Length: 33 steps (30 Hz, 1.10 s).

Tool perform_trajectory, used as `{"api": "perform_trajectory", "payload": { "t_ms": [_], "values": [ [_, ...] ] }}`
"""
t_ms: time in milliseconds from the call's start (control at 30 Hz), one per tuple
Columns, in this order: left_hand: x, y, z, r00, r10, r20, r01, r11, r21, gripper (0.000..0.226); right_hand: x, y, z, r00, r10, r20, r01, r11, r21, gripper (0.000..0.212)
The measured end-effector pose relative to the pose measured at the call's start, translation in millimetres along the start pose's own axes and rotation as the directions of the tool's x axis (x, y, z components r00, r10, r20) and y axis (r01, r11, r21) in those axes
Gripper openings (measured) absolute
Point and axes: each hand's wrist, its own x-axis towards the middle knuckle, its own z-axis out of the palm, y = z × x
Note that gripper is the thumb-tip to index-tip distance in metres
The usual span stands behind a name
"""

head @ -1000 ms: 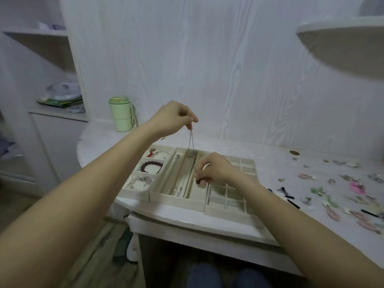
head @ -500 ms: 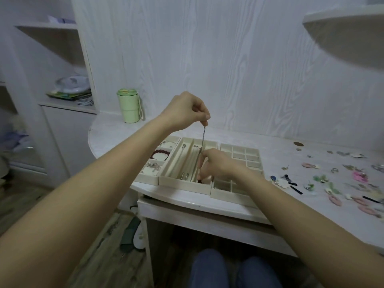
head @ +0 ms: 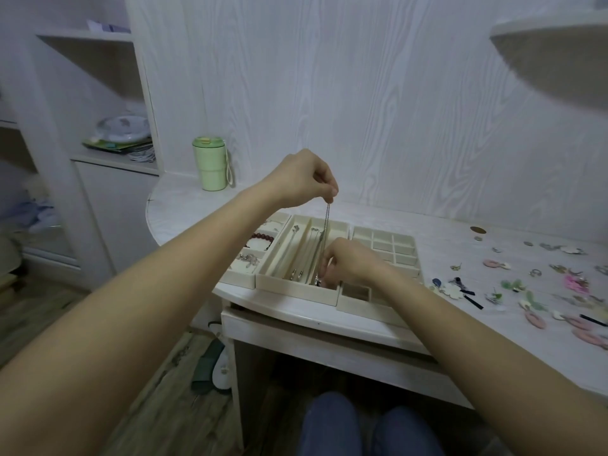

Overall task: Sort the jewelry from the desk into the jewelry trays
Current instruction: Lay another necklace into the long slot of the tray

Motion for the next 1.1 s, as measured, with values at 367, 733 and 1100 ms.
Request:
{"api": "perform_trajectory", "payload": {
  "t_ms": [367,733,1100],
  "values": [
    [4,-1,2,1.000,0.002,0.010,-0.002,1.000,0.022,0.006,-2,-5,0,1.000,0.004,0.009,-0.004,0.997,-0.083,0.014],
    [7,-1,7,0.999,-0.004,0.048,-0.001,0.994,0.112,0.010,-4,11,-34,0.994,0.010,-0.107,0.015,0.975,0.223,0.013],
    [29,2,13,0.995,-0.015,0.102,-0.004,0.983,0.185,0.010,14,12,-47,0.939,0.092,-0.331,0.149,0.759,0.634,0.016]
  ]
}}
